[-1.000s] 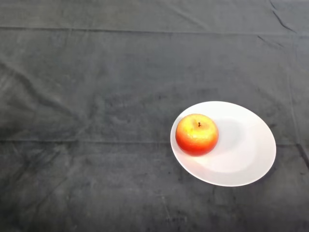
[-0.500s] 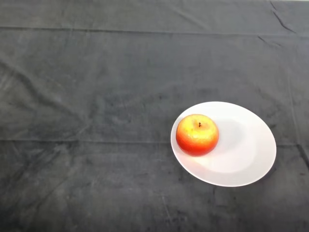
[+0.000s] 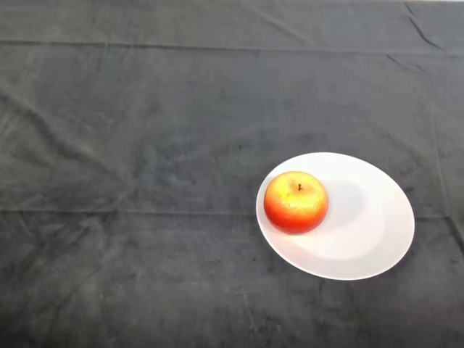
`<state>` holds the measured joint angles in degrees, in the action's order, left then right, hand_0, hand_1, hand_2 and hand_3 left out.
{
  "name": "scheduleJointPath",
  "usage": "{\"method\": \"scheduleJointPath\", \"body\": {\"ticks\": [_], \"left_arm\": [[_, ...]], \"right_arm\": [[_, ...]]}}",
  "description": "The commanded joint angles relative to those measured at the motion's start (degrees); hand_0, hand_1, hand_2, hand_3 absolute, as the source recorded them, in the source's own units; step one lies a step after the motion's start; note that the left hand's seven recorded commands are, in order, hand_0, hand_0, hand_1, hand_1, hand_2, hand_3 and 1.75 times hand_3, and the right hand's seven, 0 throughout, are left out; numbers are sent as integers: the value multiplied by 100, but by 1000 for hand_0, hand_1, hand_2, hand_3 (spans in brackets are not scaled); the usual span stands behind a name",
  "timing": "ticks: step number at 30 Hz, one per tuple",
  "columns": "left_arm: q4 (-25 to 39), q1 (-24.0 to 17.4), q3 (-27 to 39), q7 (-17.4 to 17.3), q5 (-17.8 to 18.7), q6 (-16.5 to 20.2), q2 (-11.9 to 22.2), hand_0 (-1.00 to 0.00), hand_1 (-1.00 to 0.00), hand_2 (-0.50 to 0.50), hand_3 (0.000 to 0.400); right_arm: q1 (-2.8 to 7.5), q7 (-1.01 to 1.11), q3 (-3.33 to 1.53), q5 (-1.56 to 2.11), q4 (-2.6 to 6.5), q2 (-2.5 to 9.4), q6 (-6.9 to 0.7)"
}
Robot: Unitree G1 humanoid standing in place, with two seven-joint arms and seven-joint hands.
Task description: Move the apple to the plate
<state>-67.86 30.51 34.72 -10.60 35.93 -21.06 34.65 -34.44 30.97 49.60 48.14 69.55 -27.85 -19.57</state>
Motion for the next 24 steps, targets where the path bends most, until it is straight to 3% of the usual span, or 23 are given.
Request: {"method": "scheduleJointPath", "body": {"ticks": [1,24], "left_arm": [[-148,-35,55,54,87,109,278,0,-43,22,17],[-69,-28,142,52,-59,207,228,0,-43,22,17]], "right_arm": [[1,-12,80,-3,6,-81,19],[0,-11,80,-4,8,-81,20]]}}
